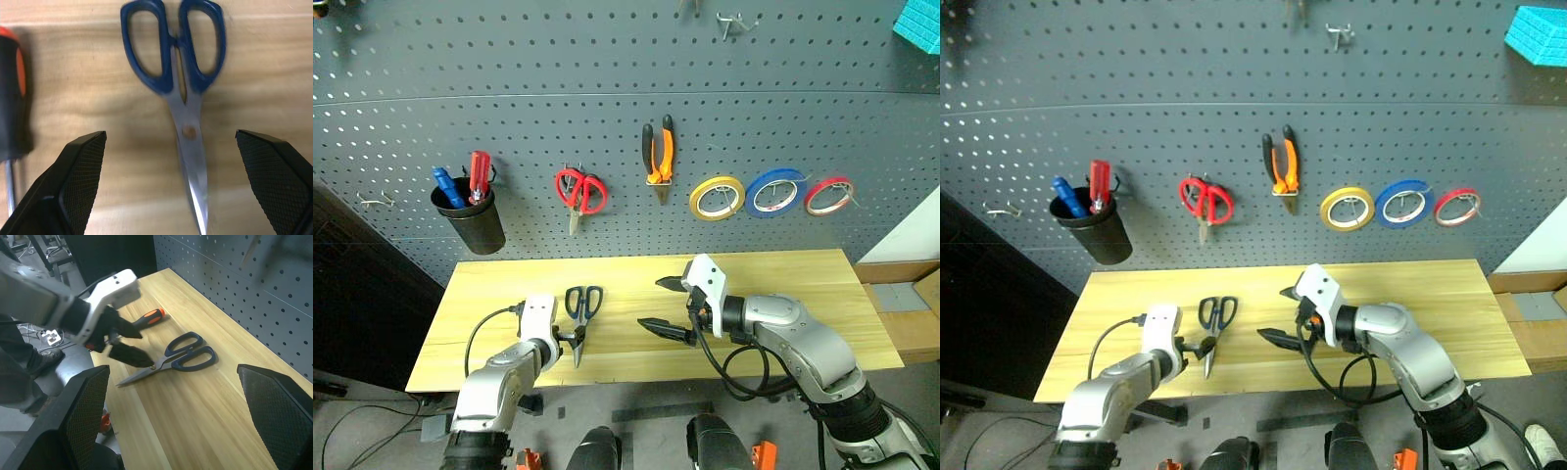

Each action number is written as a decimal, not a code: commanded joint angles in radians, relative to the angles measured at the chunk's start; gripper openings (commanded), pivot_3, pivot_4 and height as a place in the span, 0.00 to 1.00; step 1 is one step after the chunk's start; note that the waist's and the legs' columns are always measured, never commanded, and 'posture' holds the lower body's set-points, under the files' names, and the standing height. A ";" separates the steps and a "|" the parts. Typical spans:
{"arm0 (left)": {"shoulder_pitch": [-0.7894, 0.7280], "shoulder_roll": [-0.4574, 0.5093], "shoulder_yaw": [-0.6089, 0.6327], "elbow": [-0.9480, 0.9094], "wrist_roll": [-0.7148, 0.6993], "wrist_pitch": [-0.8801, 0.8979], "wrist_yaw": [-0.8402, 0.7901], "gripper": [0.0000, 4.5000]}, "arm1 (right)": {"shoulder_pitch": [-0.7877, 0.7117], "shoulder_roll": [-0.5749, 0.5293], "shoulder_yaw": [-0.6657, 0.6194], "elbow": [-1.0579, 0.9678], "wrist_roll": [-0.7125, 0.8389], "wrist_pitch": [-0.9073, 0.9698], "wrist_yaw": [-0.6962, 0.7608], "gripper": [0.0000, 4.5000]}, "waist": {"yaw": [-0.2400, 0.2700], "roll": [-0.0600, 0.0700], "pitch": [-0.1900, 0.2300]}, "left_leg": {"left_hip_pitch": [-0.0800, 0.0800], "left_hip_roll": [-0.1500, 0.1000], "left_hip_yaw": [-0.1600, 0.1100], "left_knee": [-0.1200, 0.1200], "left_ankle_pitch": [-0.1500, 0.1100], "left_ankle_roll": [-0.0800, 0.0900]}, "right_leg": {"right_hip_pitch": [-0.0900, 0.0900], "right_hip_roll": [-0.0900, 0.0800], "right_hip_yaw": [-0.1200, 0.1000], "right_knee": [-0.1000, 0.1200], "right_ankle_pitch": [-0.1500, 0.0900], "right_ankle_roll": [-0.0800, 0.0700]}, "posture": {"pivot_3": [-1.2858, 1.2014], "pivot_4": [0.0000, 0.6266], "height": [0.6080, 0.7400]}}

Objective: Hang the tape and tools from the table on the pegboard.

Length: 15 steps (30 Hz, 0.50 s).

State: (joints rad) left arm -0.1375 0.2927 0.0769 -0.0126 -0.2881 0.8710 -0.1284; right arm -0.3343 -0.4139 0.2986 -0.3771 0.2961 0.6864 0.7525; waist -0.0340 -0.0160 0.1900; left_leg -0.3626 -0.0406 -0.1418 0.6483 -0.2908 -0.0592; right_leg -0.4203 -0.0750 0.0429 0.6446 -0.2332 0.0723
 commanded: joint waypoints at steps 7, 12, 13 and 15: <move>-0.077 -0.024 -0.020 0.140 0.044 -0.024 -0.021 1.00 | -0.009 -0.008 -0.007 -0.062 0.023 0.019 -0.003 1.00 | 0.001 0.000 0.000 | -0.001 0.000 0.000 -0.001 0.000 0.000 | 0.000 0.000 0.000 -0.001 0.000 0.000 | 0.50 0.30 1.00; -0.105 -0.032 -0.037 0.195 0.065 -0.043 -0.036 0.92 | -0.004 -0.007 -0.021 -0.076 0.058 0.048 0.003 1.00 | 0.001 0.000 0.000 | 0.000 0.000 0.000 -0.001 0.000 0.000 | 0.000 0.000 0.000 -0.001 0.000 0.000 | 0.49 0.30 1.00; -0.112 -0.032 -0.038 0.208 0.069 -0.048 -0.038 0.86 | -0.002 -0.009 -0.022 -0.078 0.061 0.050 0.002 1.00 | 0.001 0.000 0.000 | 0.000 0.000 0.000 -0.001 0.000 0.000 | 0.000 0.000 0.000 -0.001 0.000 0.000 | 0.49 0.30 1.00; -0.132 -0.031 -0.043 0.245 0.081 -0.065 -0.044 0.75 | 0.001 -0.014 -0.021 -0.081 0.067 0.052 0.000 1.00 | 0.000 0.000 0.000 | 0.000 0.000 0.000 -0.001 0.000 0.000 | 0.000 0.000 0.000 -0.001 0.000 0.000 | 0.49 0.30 1.00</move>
State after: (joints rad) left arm -0.2588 0.2662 0.0445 0.2075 -0.2237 0.8251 -0.1653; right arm -0.3333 -0.4234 0.2945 -0.4142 0.3377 0.7395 0.7482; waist -0.0335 -0.0162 0.1900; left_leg -0.3629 -0.0406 -0.1420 0.6478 -0.2908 -0.0595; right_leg -0.4204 -0.0751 0.0428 0.6441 -0.2332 0.0724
